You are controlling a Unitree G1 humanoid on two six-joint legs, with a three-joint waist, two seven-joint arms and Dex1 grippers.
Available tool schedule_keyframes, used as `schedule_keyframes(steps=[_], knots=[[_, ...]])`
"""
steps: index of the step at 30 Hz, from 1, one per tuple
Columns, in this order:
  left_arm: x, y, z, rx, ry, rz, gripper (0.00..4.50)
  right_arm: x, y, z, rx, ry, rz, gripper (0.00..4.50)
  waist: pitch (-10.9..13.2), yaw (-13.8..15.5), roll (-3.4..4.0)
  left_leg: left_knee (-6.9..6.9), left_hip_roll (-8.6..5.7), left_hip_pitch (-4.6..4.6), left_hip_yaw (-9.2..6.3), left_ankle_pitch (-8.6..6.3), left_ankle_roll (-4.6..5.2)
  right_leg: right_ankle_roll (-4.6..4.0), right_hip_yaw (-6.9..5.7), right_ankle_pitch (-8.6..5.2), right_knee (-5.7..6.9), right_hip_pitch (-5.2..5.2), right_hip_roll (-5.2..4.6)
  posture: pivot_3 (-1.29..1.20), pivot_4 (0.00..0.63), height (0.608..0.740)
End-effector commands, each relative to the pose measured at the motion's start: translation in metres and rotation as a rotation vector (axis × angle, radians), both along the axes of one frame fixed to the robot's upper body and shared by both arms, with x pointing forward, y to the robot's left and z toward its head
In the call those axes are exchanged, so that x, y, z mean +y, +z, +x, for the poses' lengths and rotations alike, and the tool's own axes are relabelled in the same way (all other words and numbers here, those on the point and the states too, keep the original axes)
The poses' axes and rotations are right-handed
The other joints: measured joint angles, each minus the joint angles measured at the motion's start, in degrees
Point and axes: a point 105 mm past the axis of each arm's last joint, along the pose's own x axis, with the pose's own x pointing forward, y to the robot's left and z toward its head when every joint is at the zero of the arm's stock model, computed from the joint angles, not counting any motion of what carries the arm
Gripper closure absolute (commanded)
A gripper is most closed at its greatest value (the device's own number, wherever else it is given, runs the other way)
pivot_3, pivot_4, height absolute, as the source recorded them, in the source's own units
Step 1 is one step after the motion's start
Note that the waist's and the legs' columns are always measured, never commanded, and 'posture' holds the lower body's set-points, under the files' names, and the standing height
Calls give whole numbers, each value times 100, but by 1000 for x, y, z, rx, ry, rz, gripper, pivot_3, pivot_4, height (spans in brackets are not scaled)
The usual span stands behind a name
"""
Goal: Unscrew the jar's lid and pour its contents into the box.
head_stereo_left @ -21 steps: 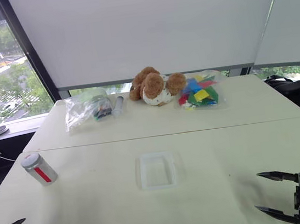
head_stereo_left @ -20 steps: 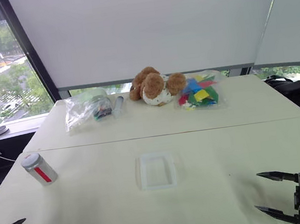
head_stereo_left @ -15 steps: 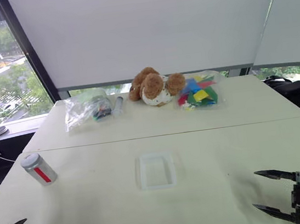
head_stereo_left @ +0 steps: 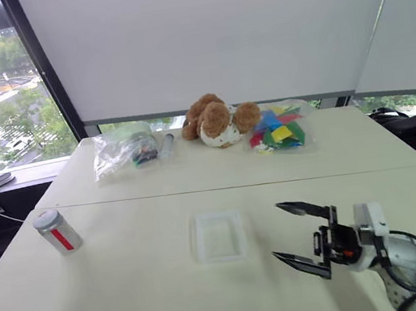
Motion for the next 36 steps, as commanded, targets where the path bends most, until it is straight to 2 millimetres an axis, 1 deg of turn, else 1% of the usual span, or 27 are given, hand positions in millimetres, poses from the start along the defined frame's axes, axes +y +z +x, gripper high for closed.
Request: schedule_keyframes(steps=[1,2,4,7,9,11,13,16,19,23,26,36], knots=[[-14,17,17,-62,-33,29,68,16,16,-2,-73,38,29,0,-4,24,-6,0,1,0,-1,0,0,0,-4,0,0,2,0,0,150,740],[-18,18,21,-73,-40,17,68,19,17,-2,-82,44,28,0,-4,47,-6,1,2,0,-2,0,-1,0,-6,0,0,3,0,0,150,740],[-31,26,43,-114,-82,-8,68,23,18,-1,-87,51,12,0,-4,102,-5,2,2,1,0,0,-1,-5,-7,3,0,3,1,0,150,740],[-42,39,64,-146,-113,4,68,24,17,-1,-81,54,-2,0,-4,121,-2,2,1,0,1,1,0,-6,-9,4,0,2,4,0,150,740],[-44,46,81,-136,-84,48,68,24,16,-1,-72,53,-10,0,-4,118,1,0,-2,0,8,8,11,-5,-12,5,0,-2,10,0,150,740],[-51,53,106,-127,-89,69,68,24,17,0,-68,53,-15,0,-4,127,0,-2,-3,0,9,12,16,-4,-12,6,2,-5,22,0,150,740],[-54,58,121,-127,-81,78,68,23,18,2,-66,51,-17,0,-5,121,-1,0,-4,0,4,16,12,-3,-12,7,11,-4,28,0,150,740],[-54,61,140,-138,-36,78,68,20,19,6,-65,45,-22,0,-5,94,-1,2,-4,8,8,18,9,-6,-7,12,15,-3,29,0,150,740],[-58,63,162,-134,-42,89,68,20,18,8,-62,44,-20,0,-5,107,-1,1,-3,10,8,20,5,11,-7,21,28,-8,32,0,150,740],[-57,64,180,-133,-21,96,68,21,17,8,-60,47,-19,0,-6,112,-1,-1,-2,10,3,25,-2,13,-8,23,35,-12,35,0,150,740],[-60,64,195,-136,-34,87,68,20,16,8,-58,46,-15,0,-6,113,-1,0,-4,9,4,26,-3,14,-8,23,33,-11,33,0,150,740],[-61,69,226,-148,-35,115,68,21,9,3,-47,49,-8,0,-6,112,-1,0,-5,9,4,29,-8,18,-8,25,37,-13,33,0,150,740]])
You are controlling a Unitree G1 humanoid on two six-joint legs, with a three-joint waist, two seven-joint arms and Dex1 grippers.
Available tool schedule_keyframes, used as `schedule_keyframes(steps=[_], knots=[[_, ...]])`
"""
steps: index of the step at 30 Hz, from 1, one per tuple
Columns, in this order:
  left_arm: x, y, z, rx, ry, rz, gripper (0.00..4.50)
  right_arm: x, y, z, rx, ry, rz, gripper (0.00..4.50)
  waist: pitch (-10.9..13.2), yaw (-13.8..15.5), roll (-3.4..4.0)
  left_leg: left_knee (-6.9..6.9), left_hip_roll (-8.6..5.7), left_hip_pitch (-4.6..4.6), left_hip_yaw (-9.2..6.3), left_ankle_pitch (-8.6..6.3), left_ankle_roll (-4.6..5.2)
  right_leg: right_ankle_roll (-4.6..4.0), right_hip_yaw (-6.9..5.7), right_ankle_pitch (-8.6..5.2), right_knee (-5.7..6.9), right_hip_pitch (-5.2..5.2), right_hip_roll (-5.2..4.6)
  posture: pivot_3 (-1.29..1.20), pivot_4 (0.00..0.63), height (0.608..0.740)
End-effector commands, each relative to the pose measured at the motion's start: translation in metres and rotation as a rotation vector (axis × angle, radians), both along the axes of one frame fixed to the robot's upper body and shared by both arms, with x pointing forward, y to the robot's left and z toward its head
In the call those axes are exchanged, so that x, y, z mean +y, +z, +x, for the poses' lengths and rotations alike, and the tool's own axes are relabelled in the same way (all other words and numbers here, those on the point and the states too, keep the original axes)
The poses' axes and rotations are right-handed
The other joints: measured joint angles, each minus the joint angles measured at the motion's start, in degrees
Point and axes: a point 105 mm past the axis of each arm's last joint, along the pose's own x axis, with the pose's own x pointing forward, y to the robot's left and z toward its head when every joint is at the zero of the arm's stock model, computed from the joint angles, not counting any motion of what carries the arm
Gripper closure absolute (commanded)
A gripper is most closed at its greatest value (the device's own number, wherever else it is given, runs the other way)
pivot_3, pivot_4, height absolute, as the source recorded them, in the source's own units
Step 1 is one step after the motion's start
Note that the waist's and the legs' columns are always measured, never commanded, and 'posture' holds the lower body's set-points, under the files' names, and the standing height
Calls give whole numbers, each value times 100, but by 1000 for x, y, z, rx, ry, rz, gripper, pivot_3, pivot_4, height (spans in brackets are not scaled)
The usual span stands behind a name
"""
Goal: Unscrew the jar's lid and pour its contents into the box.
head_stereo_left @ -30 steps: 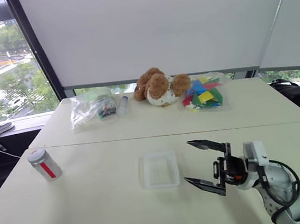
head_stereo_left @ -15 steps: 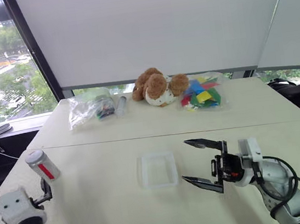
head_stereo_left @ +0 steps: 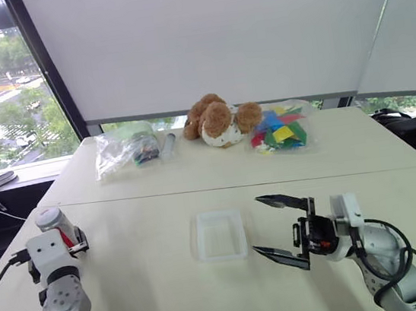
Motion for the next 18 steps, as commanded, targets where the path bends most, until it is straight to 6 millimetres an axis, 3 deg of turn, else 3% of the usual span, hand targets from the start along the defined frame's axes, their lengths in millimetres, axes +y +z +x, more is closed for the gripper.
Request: schedule_keyframes(steps=[1,18], knots=[[2,15,7,-50,18,43,68,0,4,-3,-31,7,10,0,0,1,0,0,0,0,0,0,0,3,0,2,0,0,0,0,150,740],[19,12,34,-49,66,40,68,1,-1,-3,-24,0,14,0,0,-7,-1,3,-28,1,-6,7,-10,10,0,5,32,-10,-7,0,150,740]])
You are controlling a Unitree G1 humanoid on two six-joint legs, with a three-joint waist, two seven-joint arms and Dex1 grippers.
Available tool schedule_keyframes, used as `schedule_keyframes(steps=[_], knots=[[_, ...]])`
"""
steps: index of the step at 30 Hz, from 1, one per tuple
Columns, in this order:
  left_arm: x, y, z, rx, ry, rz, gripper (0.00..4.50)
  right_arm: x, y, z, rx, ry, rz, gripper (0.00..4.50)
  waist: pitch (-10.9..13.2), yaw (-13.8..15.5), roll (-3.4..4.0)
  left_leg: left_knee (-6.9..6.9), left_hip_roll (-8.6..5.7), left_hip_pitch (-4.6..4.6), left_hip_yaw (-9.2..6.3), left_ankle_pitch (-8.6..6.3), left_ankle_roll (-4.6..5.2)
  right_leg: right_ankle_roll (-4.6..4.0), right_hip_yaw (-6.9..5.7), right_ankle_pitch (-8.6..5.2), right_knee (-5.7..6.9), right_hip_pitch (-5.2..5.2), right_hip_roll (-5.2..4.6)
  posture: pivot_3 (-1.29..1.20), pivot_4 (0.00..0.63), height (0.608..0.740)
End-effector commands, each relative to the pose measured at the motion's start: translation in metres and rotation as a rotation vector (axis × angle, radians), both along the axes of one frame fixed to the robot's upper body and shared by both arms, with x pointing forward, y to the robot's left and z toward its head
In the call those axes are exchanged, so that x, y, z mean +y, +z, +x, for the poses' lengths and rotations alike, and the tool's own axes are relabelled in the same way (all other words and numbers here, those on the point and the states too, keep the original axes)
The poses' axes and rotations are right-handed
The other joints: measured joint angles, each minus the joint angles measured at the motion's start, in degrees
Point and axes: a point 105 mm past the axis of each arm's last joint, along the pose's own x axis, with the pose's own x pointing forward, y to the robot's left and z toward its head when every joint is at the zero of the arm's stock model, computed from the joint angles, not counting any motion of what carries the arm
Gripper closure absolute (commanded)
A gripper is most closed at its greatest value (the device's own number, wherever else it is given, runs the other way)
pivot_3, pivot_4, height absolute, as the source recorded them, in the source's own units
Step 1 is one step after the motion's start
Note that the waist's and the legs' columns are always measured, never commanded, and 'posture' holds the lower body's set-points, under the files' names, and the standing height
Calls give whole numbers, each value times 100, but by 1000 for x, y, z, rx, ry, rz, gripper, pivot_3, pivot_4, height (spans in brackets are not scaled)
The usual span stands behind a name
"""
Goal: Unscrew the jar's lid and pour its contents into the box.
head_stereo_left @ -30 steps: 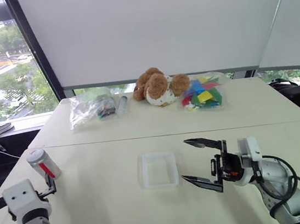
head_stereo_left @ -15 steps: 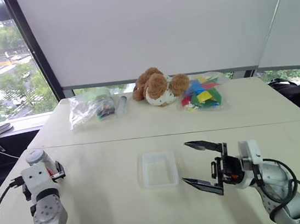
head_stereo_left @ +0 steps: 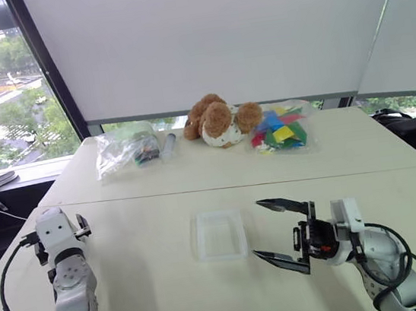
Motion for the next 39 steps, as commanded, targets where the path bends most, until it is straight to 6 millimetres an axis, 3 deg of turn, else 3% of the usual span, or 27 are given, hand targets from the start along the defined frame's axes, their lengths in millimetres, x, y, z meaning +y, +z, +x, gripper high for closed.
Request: schedule_keyframes(steps=[1,3,6,9,12,15,17,19,23,26,31,36,39], knots=[[7,14,1,-45,16,31,68,1,5,0,-26,-5,14,0,0,0,0,0,0,0,0,0,0,0,0,0,1,-1,0,0,150,740],[8,12,2,-47,13,25,68,1,5,0,-27,-9,16,0,0,-1,0,0,-1,0,-1,1,-1,0,0,0,8,-3,-1,0,150,740],[7,12,5,-55,-3,16,853,1,6,1,-29,-19,18,0,0,1,0,-1,-1,0,-3,1,-2,0,0,0,11,-5,-1,0,150,740],[5,10,7,-47,-26,13,2308,1,6,2,-29,-25,18,0,0,0,-1,0,-1,0,-3,2,-4,0,0,0,11,-4,-1,0,150,740],[2,24,5,-123,-120,4,2334,-3,11,4,-38,-49,15,0,0,-11,-1,-1,-2,0,-3,3,-5,0,0,0,11,-6,-1,0,150,740],[-17,63,2,-283,-396,17,2334,-7,23,7,-35,-70,28,0,1,-21,-3,-2,0,-3,-4,6,-10,0,1,0,12,-10,-1,0,150,740],[-51,92,-8,-326,-748,32,2334,-7,38,6,21,-52,41,0,3,-47,-2,-2,12,-11,-5,9,-16,-2,2,0,15,-19,-3,0,150,740],[-89,104,-26,-260,-1097,50,2334,-1,49,3,111,-6,30,0,4,-95,2,-3,18,-20,-5,11,-19,-6,4,-1,16,-28,-6,0,150,740],[-142,101,-52,-55,-1510,83,2334,20,67,-2,225,82,-16,0,7,-148,21,-10,16,-12,-7,10,-16,-35,5,-18,12,-21,-24,0,150,740],[-176,95,-66,42,-1715,109,2334,41,85,0,257,128,-19,0,11,-177,26,-10,22,-13,-6,11,-14,-56,5,-30,13,-24,-21,0,150,740],[-205,91,-65,29,-1826,138,2334,63,95,13,289,143,-78,0,13,-177,23,-18,30,-18,-7,12,-14,-54,3,-29,14,-35,2,0,150,740],[-233,68,-67,80,-1930,201,2334,77,91,23,319,169,-141,0,14,-165,23,-17,23,-25,-4,11,-13,-34,3,-18,13,-38,0,0,150,740],[-241,69,-65,64,-1945,219,2334,81,84,26,319,173,-179,0,15,-164,21,-16,21,-29,-5,11,-13,-34,2,-18,13,-41,0,0,150,740]])
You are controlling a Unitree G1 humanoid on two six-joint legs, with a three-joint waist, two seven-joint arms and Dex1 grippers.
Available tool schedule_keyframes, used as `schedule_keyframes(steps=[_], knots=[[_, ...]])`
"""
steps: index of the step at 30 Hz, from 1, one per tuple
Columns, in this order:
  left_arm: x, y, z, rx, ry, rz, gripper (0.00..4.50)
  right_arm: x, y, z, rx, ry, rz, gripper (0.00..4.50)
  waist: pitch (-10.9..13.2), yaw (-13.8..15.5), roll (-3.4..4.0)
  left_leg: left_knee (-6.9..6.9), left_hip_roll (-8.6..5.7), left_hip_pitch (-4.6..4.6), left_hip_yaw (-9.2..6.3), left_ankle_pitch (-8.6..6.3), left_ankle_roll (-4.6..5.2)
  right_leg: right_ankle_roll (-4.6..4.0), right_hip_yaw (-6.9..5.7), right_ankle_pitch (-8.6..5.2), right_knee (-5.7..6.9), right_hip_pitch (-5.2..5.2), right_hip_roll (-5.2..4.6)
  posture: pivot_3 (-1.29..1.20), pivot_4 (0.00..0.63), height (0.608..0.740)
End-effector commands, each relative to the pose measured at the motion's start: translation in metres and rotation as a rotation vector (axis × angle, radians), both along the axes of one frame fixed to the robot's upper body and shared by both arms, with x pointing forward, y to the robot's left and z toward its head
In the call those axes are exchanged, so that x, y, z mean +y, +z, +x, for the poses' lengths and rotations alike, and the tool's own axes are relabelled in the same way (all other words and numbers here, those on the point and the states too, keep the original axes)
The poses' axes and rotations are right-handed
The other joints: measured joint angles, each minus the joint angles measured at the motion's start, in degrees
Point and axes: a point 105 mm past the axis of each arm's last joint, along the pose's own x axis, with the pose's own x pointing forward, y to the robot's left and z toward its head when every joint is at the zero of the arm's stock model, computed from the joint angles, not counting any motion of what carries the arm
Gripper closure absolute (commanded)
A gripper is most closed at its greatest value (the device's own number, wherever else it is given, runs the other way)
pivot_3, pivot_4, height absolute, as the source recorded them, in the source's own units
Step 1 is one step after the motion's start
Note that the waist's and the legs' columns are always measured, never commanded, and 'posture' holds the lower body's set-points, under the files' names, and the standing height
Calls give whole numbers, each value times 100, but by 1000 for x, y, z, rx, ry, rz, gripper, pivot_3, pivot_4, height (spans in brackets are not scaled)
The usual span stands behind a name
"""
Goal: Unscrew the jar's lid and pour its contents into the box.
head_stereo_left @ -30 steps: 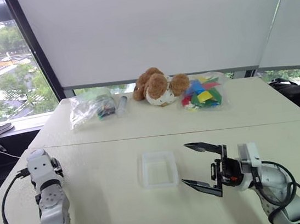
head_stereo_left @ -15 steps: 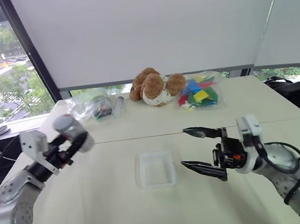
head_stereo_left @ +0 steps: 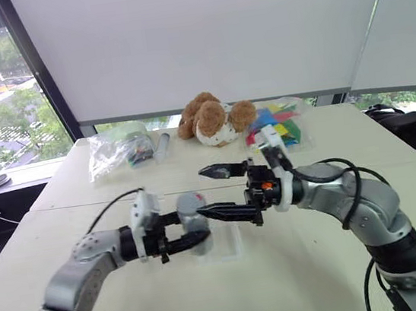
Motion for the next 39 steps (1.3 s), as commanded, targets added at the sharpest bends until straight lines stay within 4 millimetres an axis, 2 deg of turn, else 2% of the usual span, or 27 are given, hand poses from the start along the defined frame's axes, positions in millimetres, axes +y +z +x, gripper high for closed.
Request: schedule_keyframes(steps=[1,5,18,20,24,29,30,33,36,39], knots=[[-6,12,1,-80,-19,1,2334,4,-1,0,-33,26,-28,0,1,2,-1,0,0,-1,-2,0,0,0,0,0,0,-2,1,0,150,740],[-8,11,0,-99,-27,8,2334,9,-8,0,-20,49,-57,0,2,-14,0,0,1,-1,-2,0,0,2,-1,1,4,-5,2,0,150,740],[-13,10,-2,-142,-36,20,2334,11,-8,11,-18,48,-55,0,2,-45,0,1,1,0,-3,1,0,4,-1,2,8,-7,4,0,150,740],[-13,10,-2,-144,-38,22,2334,12,-7,11,-21,52,-49,553,2,-46,0,0,1,0,-3,1,0,4,-1,2,8,-7,4,0,150,740],[-15,13,-4,-152,-48,22,2334,11,-6,10,-18,69,-50,2198,2,-85,0,1,1,-1,-3,1,0,4,-1,2,8,-7,4,0,150,740],[-17,19,-9,-169,-95,13,2334,4,-4,2,-33,163,-70,2193,2,-112,0,3,0,-1,-3,1,-1,5,-1,2,9,-6,4,0,150,740],[-20,21,-16,-182,-157,7,2334,-3,-2,-8,-56,276,-107,2193,2,-113,0,2,0,-1,-3,1,-1,5,-1,2,9,-6,4,0,150,740],[-25,23,-32,-195,-302,11,2334,-17,3,-20,-58,450,-225,2193,17,-119,16,7,-4,-3,1,1,0,5,-2,3,8,-6,2,0,150,740],[-28,22,-40,-196,-389,29,2334,-20,6,-25,-78,553,-297,2193,17,-135,15,3,-2,1,-2,1,0,6,-5,2,8,-3,3,0,150,740],[-31,25,-41,-208,-412,25,2334,-19,7,-24,-80,572,-313,2193,17,-137,15,1,5,6,-2,1,0,6,-5,2,12,-2,7,0,150,740]])
